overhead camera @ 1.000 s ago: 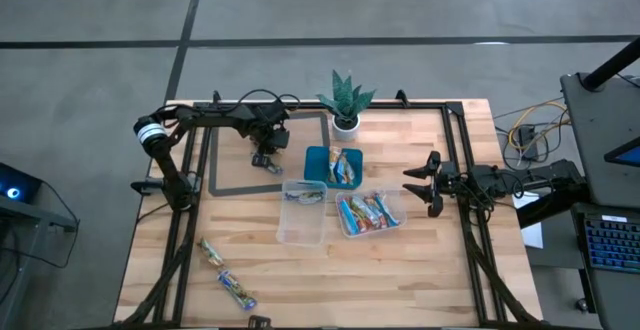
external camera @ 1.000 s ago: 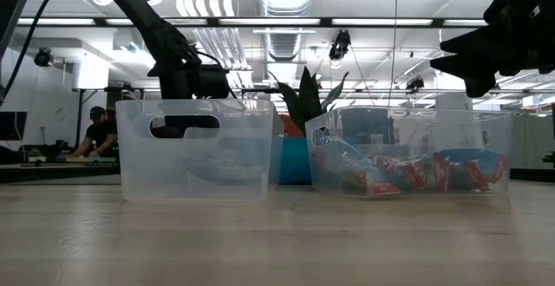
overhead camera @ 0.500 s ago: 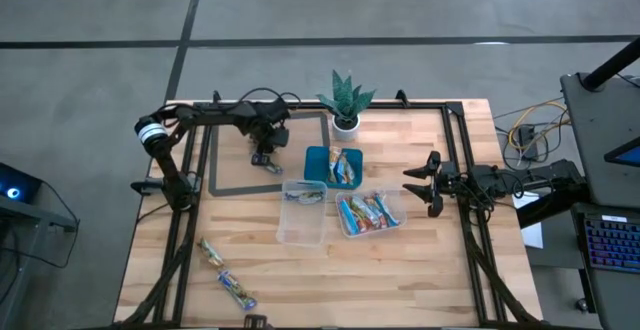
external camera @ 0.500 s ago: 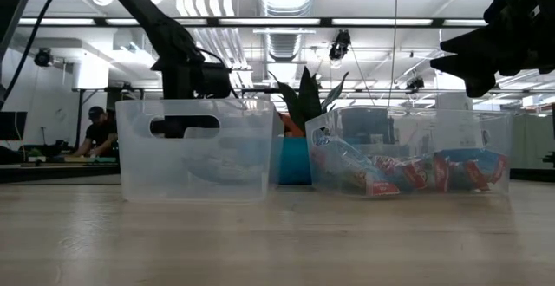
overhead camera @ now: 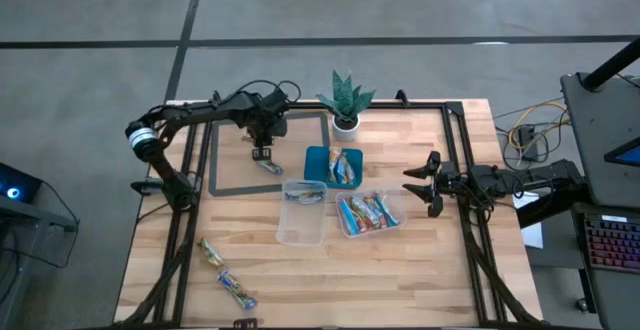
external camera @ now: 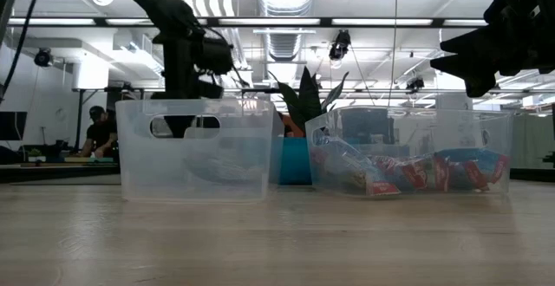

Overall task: Pick and place Granola Bars by type
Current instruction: Put the yellow granola bar into the blue bin

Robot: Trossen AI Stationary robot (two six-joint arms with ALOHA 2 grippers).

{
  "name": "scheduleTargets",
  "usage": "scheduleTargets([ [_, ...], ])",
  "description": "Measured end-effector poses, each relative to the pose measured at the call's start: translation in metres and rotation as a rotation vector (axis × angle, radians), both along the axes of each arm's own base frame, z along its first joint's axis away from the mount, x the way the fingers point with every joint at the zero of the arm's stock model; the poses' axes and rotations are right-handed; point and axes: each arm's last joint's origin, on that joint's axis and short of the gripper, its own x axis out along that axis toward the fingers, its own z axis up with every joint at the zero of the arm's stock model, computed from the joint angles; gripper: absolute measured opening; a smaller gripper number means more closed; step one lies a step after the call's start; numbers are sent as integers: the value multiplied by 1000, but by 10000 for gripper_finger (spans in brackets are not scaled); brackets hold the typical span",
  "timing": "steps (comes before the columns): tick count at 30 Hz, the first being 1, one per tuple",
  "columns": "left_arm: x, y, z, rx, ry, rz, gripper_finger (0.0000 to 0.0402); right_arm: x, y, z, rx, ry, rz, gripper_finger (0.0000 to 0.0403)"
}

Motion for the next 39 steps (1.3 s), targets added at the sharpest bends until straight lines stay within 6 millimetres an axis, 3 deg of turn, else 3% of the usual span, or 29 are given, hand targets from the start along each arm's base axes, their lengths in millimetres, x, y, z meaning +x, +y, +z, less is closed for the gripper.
scheduleTargets([
  [10, -13, -30, 42, 111, -59, 152, 29, 0, 0, 0, 0, 0, 0, 189],
  [18, -17, -74, 66, 120, -161, 335, 24, 0, 0, 0, 0, 0, 0, 189],
  [29, -3, -130, 67, 0, -290, 661, 23, 0, 0, 0, 0, 0, -1, 189],
  [39, 28, -142, 66, -134, -450, 1030, 14, 0, 0, 0, 0, 0, 0, 189],
])
